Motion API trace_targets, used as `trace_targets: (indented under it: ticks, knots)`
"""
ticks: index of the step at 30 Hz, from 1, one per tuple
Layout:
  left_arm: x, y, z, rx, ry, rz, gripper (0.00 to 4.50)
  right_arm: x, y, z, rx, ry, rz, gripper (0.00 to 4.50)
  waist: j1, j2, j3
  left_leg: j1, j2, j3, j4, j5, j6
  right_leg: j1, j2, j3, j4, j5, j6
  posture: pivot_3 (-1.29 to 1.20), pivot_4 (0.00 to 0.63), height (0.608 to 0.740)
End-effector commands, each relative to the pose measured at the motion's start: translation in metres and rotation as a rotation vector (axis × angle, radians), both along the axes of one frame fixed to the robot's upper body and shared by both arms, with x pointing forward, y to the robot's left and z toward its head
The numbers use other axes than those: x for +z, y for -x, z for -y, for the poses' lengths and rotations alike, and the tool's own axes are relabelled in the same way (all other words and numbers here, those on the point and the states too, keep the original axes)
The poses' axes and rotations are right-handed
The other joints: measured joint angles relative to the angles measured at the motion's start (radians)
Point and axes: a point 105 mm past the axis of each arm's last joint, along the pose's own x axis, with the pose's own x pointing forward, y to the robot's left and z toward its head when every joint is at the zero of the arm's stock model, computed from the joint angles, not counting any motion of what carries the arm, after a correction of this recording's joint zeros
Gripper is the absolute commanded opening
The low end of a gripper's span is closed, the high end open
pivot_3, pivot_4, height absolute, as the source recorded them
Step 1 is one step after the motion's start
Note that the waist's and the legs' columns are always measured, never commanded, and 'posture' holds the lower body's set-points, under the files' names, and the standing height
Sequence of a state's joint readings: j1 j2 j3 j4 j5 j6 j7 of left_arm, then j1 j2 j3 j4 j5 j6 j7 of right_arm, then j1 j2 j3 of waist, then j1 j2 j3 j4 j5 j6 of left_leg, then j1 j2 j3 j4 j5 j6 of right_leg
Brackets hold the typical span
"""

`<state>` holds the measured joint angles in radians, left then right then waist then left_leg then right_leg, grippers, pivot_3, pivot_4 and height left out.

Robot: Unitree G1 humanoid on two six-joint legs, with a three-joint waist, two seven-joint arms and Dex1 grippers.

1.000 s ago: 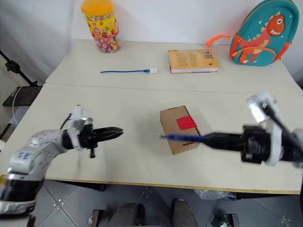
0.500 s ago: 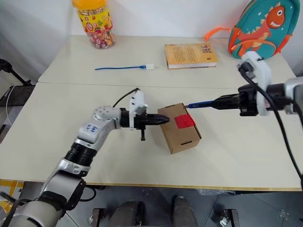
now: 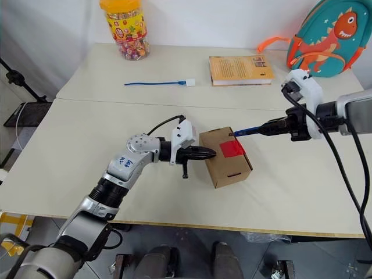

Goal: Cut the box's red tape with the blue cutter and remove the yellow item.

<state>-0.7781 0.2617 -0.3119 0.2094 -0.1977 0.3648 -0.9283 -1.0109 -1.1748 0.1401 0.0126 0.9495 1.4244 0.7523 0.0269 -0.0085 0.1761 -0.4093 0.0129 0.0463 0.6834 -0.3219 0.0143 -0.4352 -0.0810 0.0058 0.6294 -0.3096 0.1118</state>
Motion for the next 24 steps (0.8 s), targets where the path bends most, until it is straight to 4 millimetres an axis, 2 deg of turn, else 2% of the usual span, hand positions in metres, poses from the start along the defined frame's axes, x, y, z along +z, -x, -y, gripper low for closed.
trace_targets:
  ticks: [1, 8, 15, 24]
  knots:
    - [0.004, 0.000, 0.003, 0.013, 0.013, 0.014, 0.00, 0.020, 0.001, 0.004, -0.011, -0.029, 0.070, 0.16, 0.000, 0.000, 0.000, 0.000, 0.000, 0.000, 0.000, 0.000, 0.000, 0.000, 0.000, 0.000, 0.000, 0.000, 0.000, 0.00, 0.150, 0.740]
    - [0.004, -0.006, 0.007, 0.052, 0.020, -0.001, 0.00, 0.016, -0.002, 0.009, -0.036, -0.027, 0.076, 0.16, 0.000, 0.000, 0.000, 0.000, 0.000, 0.000, 0.000, 0.000, 0.000, 0.000, 0.001, 0.000, 0.001, 0.000, 0.000, 0.00, 0.150, 0.740]
    - [-0.001, -0.003, 0.008, 0.051, 0.002, -0.019, 0.00, 0.007, -0.004, 0.012, -0.049, -0.006, 0.073, 0.16, 0.000, 0.000, 0.000, 0.002, 0.000, 0.001, 0.001, 0.000, 0.000, 0.001, 0.001, 0.000, 0.003, 0.000, 0.000, 0.00, 0.150, 0.740]
    - [-0.004, 0.001, 0.008, 0.040, -0.013, -0.026, 0.00, 0.004, -0.002, 0.015, -0.053, -0.006, 0.075, 0.16, 0.000, 0.000, 0.000, 0.003, -0.001, 0.002, 0.002, 0.000, 0.000, 0.002, 0.001, 0.001, 0.006, 0.000, 0.000, 0.00, 0.150, 0.740]
